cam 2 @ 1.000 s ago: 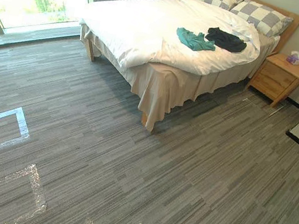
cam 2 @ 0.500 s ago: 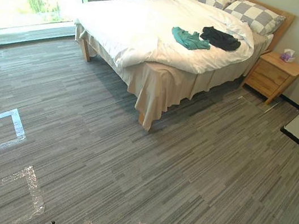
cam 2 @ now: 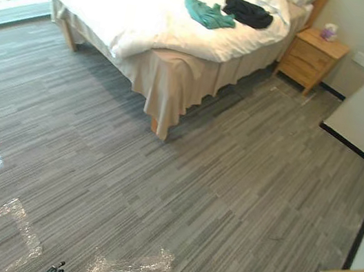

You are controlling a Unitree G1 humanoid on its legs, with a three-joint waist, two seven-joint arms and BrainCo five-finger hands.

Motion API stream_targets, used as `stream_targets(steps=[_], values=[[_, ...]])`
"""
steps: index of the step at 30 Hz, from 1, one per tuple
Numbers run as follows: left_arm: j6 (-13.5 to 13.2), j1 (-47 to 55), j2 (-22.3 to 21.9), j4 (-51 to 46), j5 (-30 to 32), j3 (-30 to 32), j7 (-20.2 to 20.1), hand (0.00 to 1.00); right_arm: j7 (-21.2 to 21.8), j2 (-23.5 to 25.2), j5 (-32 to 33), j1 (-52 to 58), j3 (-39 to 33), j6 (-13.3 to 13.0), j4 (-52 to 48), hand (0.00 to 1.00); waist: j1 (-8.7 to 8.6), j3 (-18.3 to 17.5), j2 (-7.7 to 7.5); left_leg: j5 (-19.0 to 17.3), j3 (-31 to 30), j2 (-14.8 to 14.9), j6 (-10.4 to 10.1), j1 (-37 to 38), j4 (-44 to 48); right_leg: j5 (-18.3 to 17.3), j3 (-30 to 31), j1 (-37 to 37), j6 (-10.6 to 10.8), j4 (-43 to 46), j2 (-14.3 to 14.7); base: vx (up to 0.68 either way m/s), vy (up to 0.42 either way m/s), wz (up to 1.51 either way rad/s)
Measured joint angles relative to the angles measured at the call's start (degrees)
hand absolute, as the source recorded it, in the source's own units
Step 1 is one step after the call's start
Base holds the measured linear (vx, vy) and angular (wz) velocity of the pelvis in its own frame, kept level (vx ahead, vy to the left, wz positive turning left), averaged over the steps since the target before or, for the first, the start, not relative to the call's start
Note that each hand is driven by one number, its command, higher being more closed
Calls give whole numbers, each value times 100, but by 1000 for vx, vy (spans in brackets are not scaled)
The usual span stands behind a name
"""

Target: Tidy the bed and pick cloth on bed and put in laundry

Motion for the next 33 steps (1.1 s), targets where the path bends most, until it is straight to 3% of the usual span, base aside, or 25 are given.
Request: stream_targets(steps=[2, 3, 4, 6, 7, 8, 9, 11, 14, 16, 18, 19, 21, 23, 25, 27, 28, 29, 30, 33], values=[[-5, -187, -51, -1, 3, 5, 1, 0, -10, -21, 49, -30, -18, 4, -52, 0, -8, 86, 142, -235, 48, 494, -252, 12, 141, 300, -7, -337, 142, -563, 15, 260, -243, -27], [-6, -227, -63, -1, 3, 9, 1, 0, -16, -25, 49, -41, -17, 6, -51, 0, -14, 107, 171, -274, 58, 594, -302, 30, 141, 440, -3, -408, 146, -740, 14, 333, -306, -16], [-13, -322, -102, -1, 7, 68, 1, 0, -41, -24, 52, -59, -9, 9, -48, 0, -49, 155, 206, -322, 109, 803, -459, 138, 102, 894, 6, -563, 202, -1283, -12, 388, -335, -13], [-48, -372, -131, -2, 11, 343, 2, 0, -52, 50, 67, -12, 11, 15, -48, 0, -99, 251, 57, -422, 276, 872, -731, 454, 52, 1601, 7, -600, 340, -1807, -217, 513, -448, -20], [-49, -415, -272, -2, 21, 521, 5, 0, -42, -40, 80, -44, 9, 18, -94, 0, -104, 313, 203, -395, 457, 1087, -722, 689, -5, 1694, -60, -717, -133, -1332, -73, 429, -384, -23], [-76, -432, -380, -23, 56, 545, -3, 0, -44, -59, 80, -54, 1, -2, -172, 0, -138, 326, 293, -220, 537, 1152, -668, 686, -3, 1430, -62, -843, -149, -1046, -43, 412, -380, -24], [-191, -463, -626, -76, 57, 602, -1, 0, -37, -68, 82, -54, -72, -3, -254, 0, -182, 364, 375, 256, 646, 1208, -687, 709, 13, 1065, -79, -957, -221, -631, -30, 317, -308, -7], [-223, -444, -866, -108, 59, 695, -1, 0, -32, -73, 80, -46, -231, -1, -272, 0, -246, 349, 495, 784, 625, 1463, -679, 664, 344, 703, -163, -793, -373, -517, 162, 443, -389, -1], [-263, -350, -934, -392, 14, 900, 13, 0, -42, -75, -146, 34, -176, -5, -450, 0, -243, 342, 521, 1418, 61, 2015, -360, -32, 2353, 421, -174, -125, -522, -955, 576, 500, -366, -17], [-275, -319, -969, -657, -9, 896, 38, 0, -89, -89, -275, 59, -36, -5, -664, 0, -199, 343, 525, 1356, -430, 2131, -452, -864, 4414, 370, -25, 531, -694, -1398, 795, 474, -205, -33], [-277, -347, -1020, -800, -9, 878, 133, 0, -141, -94, -366, 72, 90, -5, -712, 0, -93, 390, 410, 881, -530, 1885, -563, -1314, 5252, 294, 226, 1022, -814, -1689, 854, 441, -134, -44], [-292, -386, -1035, -865, -12, 847, 182, 0, -189, -125, -370, 43, 218, -4, -692, 0, -14, 333, 341, 479, -471, 1632, -544, -1641, 5541, 313, 436, 1288, -786, -1894, 853, 509, -108, -81], [-318, -404, -1023, -936, -102, 702, 239, 0, -206, -215, -417, -120, 396, -5, -458, 0, 130, 299, 294, -167, -251, 1309, -454, -2113, 5321, 350, 729, 1690, -732, -2155, 821, 429, -23, -103], [-331, -477, -987, -960, -195, 625, 255, 0, -211, -215, -416, -232, 431, -3, -381, 0, 223, 312, 242, -415, -85, 1045, -424, -2420, 4506, 352, 921, 1950, -689, -2286, 720, 433, 84, -83], [-327, -575, -986, -946, -226, 580, 253, 0, -210, -115, -413, -240, 435, -12, -406, 0, 223, 297, 122, -282, 55, 573, -314, -2652, 2956, 210, 971, 2249, -391, -2413, 445, 452, 157, -47], [-332, -576, -1024, -945, -238, 376, 249, 0, -208, -112, -413, -85, 411, -51, -511, 0, 208, 267, 173, 577, 68, 355, 4, -2713, 1498, 0, 974, 2521, -61, -2436, 366, 542, 268, -31], [-337, -582, -1023, -932, -291, 388, 243, 0, -212, -90, -423, -28, 401, -118, -527, 0, 299, 225, 222, 1292, 124, 297, 426, -2682, 1131, -206, 1049, 2716, 112, -2438, 334, 709, 357, -14], [-328, -654, -890, -923, -323, 398, 253, 0, -201, 82, -514, 28, 473, -147, -539, 0, 280, 61, -151, 1211, 345, 12, 456, -2608, 1005, -70, 1109, 2640, 161, -2435, 70, 756, 369, -12], [-316, -655, -842, -921, -337, 400, 247, 0, -206, 196, -582, 31, 449, -171, -528, 0, 326, 44, -248, 1092, 501, -28, 483, -2615, 1085, 167, 1138, 2666, 187, -2512, -19, 500, 217, 10], [-277, -558, -813, -884, -345, 532, 246, 0, -173, 221, -643, 50, 325, -161, -492, 0, 362, -6, -241, 858, 1221, -39, 781, -2373, 1265, 711, 1294, 2799, 291, -2346, -147, 343, 222, 1]])
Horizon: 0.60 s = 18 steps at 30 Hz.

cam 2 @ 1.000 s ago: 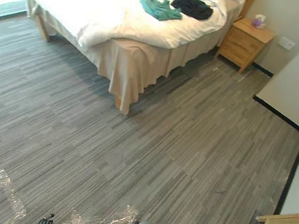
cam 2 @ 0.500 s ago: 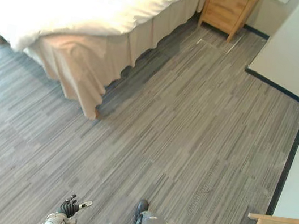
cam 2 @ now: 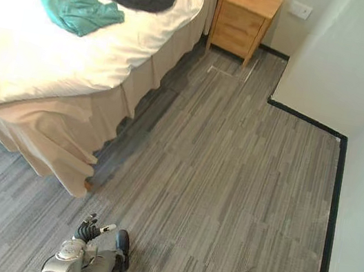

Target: Tidy the bed and pick cloth on bed and put in laundry

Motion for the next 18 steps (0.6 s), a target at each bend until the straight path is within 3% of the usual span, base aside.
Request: stream_targets(steps=[3, 4, 5, 6, 7, 9, 11, 13, 15, 17, 18], values=[[26, 82, 39, 184, -51, 119, -5, 0, 61, -83, -137, 11, -148, 3, 177, 0, -13, -134, 88, -369, 37, -145, -74, 462, -351, 51, 118, -364, -19, 1163, -25, 270, 169, 6], [28, 162, 98, 227, -61, 90, -6, 0, 79, -96, -178, 29, -197, 37, 295, 0, -40, -171, 54, -506, -159, -316, -108, 755, -601, 163, 171, -781, 158, 2408, -99, 290, 154, 48], [26, 175, 133, 232, -60, 75, -20, 0, 84, -73, -186, 92, -234, 62, 327, 0, -78, -170, 15, -556, -308, -424, -95, 915, -698, 502, 221, -1068, 468, 3133, -177, 370, 156, 101], [37, 181, 150, 306, -81, 50, -33, 0, 85, -65, -175, 243, -260, 60, 332, 0, -185, -165, 32, -634, -656, -542, -52, 1155, -785, 1285, 233, -1349, 624, 4016, -210, 358, 85, 134], [57, 189, 166, 392, -121, -1, -32, 0, 79, -44, -170, 288, -290, 58, 345, 0, -246, -167, 6, -755, -962, -643, 13, 1317, -747, 866, 136, -1707, 461, 4915, -298, 394, 74, 141], [98, 250, 211, 397, -160, -35, -26, 0, 69, -46, -173, 309, -272, 69, 314, 0, -283, -145, 37, -876, -1363, -679, 27, 1610, -722, -9, -168, -2161, 27, 5502, -379, 407, 19, 117], [108, 307, 246, 413, -165, -32, -16, 0, 43, -53, -173, 301, -141, 59, 251, 0, -378, -129, 93, -917, -1863, -581, 16, 1988, -797, -680, -424, -2546, -37, 4997, -277, 505, -77, 154], [104, 253, 236, 457, -169, -32, 14, 0, 37, -126, -175, 226, -86, 59, 239, 0, -393, -83, 202, -947, -2337, -359, -36, 2197, -803, -865, -336, -2815, -32, 3733, 2, 445, -196, 161], [80, 242, 205, 480, -174, -29, 28, 0, 17, -225, -182, 183, 83, 61, 236, 0, -377, -90, 294, -1145, -2791, -129, -249, 2246, -823, -671, 44, -2979, 91, 2273, 243, 362, -251, 140], [70, 257, 196, 488, -170, 63, 96, 0, -33, -206, -283, 49, 155, 100, 250, 0, -331, -51, 179, -1407, -3159, -71, -434, 2381, -876, -74, 598, -3053, 138, 933, 203, 452, -425, 114], [65, 242, 151, 518, -171, 241, 133, 0, -41, -231, -326, 24, 149, 141, 269, 0, -340, -41, 172, -1593, -3417, 11, -569, 2460, -842, 671, 638, -2906, 281, 759, 206, 421, -432, 104]])
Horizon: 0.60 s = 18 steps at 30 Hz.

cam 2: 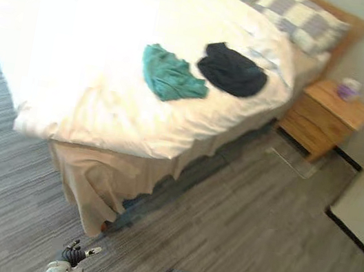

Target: Tidy the bed and pick cloth on bed and put in laundry

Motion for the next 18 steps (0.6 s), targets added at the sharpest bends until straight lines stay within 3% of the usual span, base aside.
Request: stream_targets(steps=[1, 5, 8, 10, 12, 13, 15, 18], values=[[-10, -27, -124, 61, 10, 108, -2, 0, 3, -128, -82, -50, -20, 32, 1, 0, 5, 67, 202, 22, 9, 176, -123, 102, 5, -181, -170, 124, -36, 129, 130, 395, -377, 95], [-110, -3, -337, 87, 9, 419, -6, 0, -21, -236, -298, -192, -5, 47, -29, 0, 27, 64, 410, 369, 174, 342, -283, 279, 42, -877, -645, 156, -290, 1201, 106, 373, -262, 74], [-130, 88, -410, 75, 10, 816, -7, 0, 17, -287, -322, -263, 137, 82, 26, 0, 33, 60, 440, 538, 128, 509, -385, 151, 406, -1115, -1041, 540, -407, 1027, 130, 288, -189, 62], [-103, 142, -368, 1, 9, 863, -25, 0, 29, -292, -413, -253, 249, 84, 20, 0, 31, 80, 385, 624, 155, 518, -533, -349, 1446, -1140, -1365, 994, -449, 605, 92, 231, -168, 75], [-97, 191, -414, -202, 1, 1010, -45, 0, 34, -329, -465, -161, 408, 82, -71, 0, 38, 102, 349, 963, 558, 632, -864, -1037, 2880, -1161, -1713, 1501, -481, 243, 31, 179, -143, 79], [-103, 222, -394, -269, -62, 1060, -39, 0, 50, -345, -479, -125, 450, 87, -96, 0, 122, 136, 302, 1092, 963, 807, -816, -1300, 3469, -1164, -1826, 1710, -498, 84, -2, 186, -130, 66], [-122, 230, -380, -381, -122, 972, -49, 0, 74, -350, -518, -54, 430, 109, -143, 0, 212, 137, 302, 737, 1925, 1067, -603, -1591, 3902, -1164, -2075, 2075, -497, -63, -143, 154, -48, 57], [-186, 232, -385, -387, -221, 944, -43, 0, 133, -349, -522, -69, 344, 144, -134, 0, 263, 140, 294, 496, 2519, 919, -586, -1720, 2961, -1137, -2147, 2292, -451, -151, -361, 136, 78, 27]])
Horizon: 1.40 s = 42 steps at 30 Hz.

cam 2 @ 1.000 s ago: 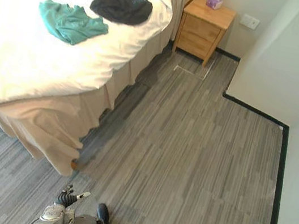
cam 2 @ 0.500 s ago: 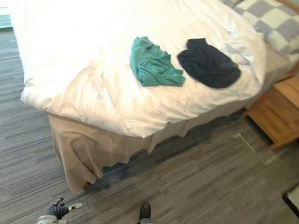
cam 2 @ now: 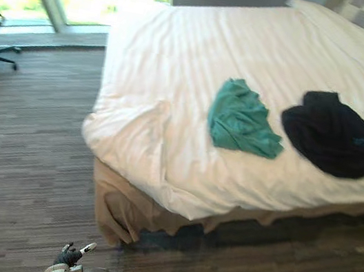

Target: Tidy the bed and pick cloth on bed and put in laundry

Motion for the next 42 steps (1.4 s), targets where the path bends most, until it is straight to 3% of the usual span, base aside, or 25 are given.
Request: stream_targets(steps=[1, 2, 3, 4, 6, 7, 8, 9, 10, 11, 12, 13, 17, 20, 23, 25, 28, 32, 36, 42], values=[[0, 4, 18, 21, -5, -105, 0, 0, 7, 2, 2, 1, -49, 0, 34, 0, -3, -11, 19, 160, -16, -186, 16, 40, -913, 22, 11, 28, 42, 5, -27, 151, 166, 3], [0, 30, 20, 35, -4, -245, -7, 0, 14, -21, 3, 0, -152, 1, 72, 0, 0, -63, 123, 849, -167, -313, 98, 81, -1787, 43, 74, 20, 120, -12, 68, 136, 188, 6], [-4, 47, 32, 78, -6, -328, -13, 0, 14, 21, 3, -34, -178, 24, 152, 0, 30, -95, 124, 765, -159, -385, 187, 261, -2050, 40, 128, 29, 175, -82, 89, 168, 221, 15], [-3, 40, 178, 136, -17, -458, -35, 0, 20, 89, 3, -95, -181, 40, 217, 0, -6, -105, -86, 867, -184, -597, 200, 501, -2604, 43, 249, 57, 199, -196, 4, 135, 174, 19], [3, 35, 343, 155, -26, -458, -130, 0, 42, 244, 2, -104, -231, 47, 276, 0, -11, -86, -276, 1040, -183, -814, 256, 760, -3027, 58, 323, 193, 221, -315, -107, 106, 112, 16], [16, 32, 426, 177, -27, -341, -154, 0, 95, 251, -7, -181, -513, 70, 285, 0, 14, -114, -391, 1052, -197, -852, 266, 885, -3108, 83, 342, 341, 255, -325, -132, 114, 55, 10], [36, 50, 446, 210, -32, 215, -246, 0, 277, 146, 5, -269, -1476, 183, 293, 0, 5, -98, -476, 1048, -210, -870, 271, 1062, -3112, 125, 447, 503, 325, -300, -169, 74, 20, 3], [86, 121, 519, 254, -202, 608, -273, 0, 430, -363, 91, -354, -1537, 210, 360, 0, 26, -103, -411, 1020, -196, -900, 266, 1182, -3185, 188, 565, 517, 407, -252, -165, 68, 43, -4], [116, 206, 569, 334, -465, 1148, -376, 0, 911, -1135, 350, -445, -1440, 269, 577, 0, 81, -131, -336, 1028, -185, -924, 270, 1338, -3389, 207, 665, 553, 424, -261, -165, 37, 45, -6], [112, 188, 616, 438, -648, 1598, -408, 0, 877, -1466, 360, -464, -1644, 214, 665, 0, 88, -168, -359, 1071, -188, -952, 283, 1385, -3489, 206, 680, 570, 424, -287, -180, 33, 34, -3], [143, 199, 799, 624, -1006, 2145, -396, 0, 753, -1778, 403, -625, -1994, 85, 753, 0, 95, -223, -288, 1183, -203, -979, 273, 1411, -3702, 201, 679, 513, 416, -308, -172, 15, -31, 7], [257, 302, 1015, 781, -1302, 2157, -372, 0, 684, -1814, 467, -724, -2006, 51, 669, 0, 63, -245, -359, 1272, -247, -982, 259, 1451, -3872, 190, 667, 517, 397, -351, -137, 3, -73, 8], [393, 63, 1409, 960, -2168, 2172, -334, 0, 714, -1360, 470, -1121, -1895, 131, 1034, 0, 106, -222, -305, 1346, -293, -949, 230, 1422, -3901, 186, 672, 576, 389, -492, -85, -28, -98, 5], [379, -364, 1785, 952, -2729, 2177, -173, 0, 774, -1002, 471, -1332, -1698, 213, 1135, 0, 97, -216, -114, 1369, -288, -981, 231, 1418, -3910, 148, 680, 616, 329, -594, -101, -79, -56, -4], [220, -821, 2302, 768, -3041, 2158, 131, 0, 735, -848, 484, -1318, -1469, 249, 1153, 0, 79, -231, -80, 1386, -297, -988, 223, 1420, -3912, 66, 680, 653, 309, -659, -99, -70, -60, -2], [77, -1127, 2580, 452, -3093, 2051, 337, 0, 616, -722, 517, -1305, -1369, 249, 1194, 0, 80, -189, -152, 1411, -331, -990, 207, 1425, -3913, -4, 678, 706, 341, -707, -92, -64, -85, 5], [-96, -1460, 2831, -48, -3016, 1800, 656, 0, 428, -450, 616, -1171, -1275, 245, 1195, 0, 98, -190, -297, 1427, -396, -994, 186, 1424, -3913, -107, 677, 750, 368, -719, -82, -23, -71, 10], [-185, -1647, 2849, -1544, -2597, 1122, 1054, 0, 271, -114, 982, -692, -1277, 244, 1046, 0, 185, -225, -392, 1417, -465, -1026, 175, 1454, -3907, -118, 662, 822, 331, -710, -87, 44, -46, 10], [-304, -1661, 2876, -3016, -1588, 528, 1309, 0, 269, 65, 1140, -546, -1268, 238, 973, 0, 236, -236, -388, 1418, -480, -1024, 175, 1660, -3877, -86, 713, 983, 132, -603, -77, 69, -35, 4], [-273, -1718, 2875, -4126, 99, -478, 1318, 0, 291, 69, 1132, -599, -1113, 109, 758, 0, 171, -259, -337, 1419, -397, -991, 173, 1682, -3881, -85, 827, 938, 131, -559, -66, -7, -50, -7]])
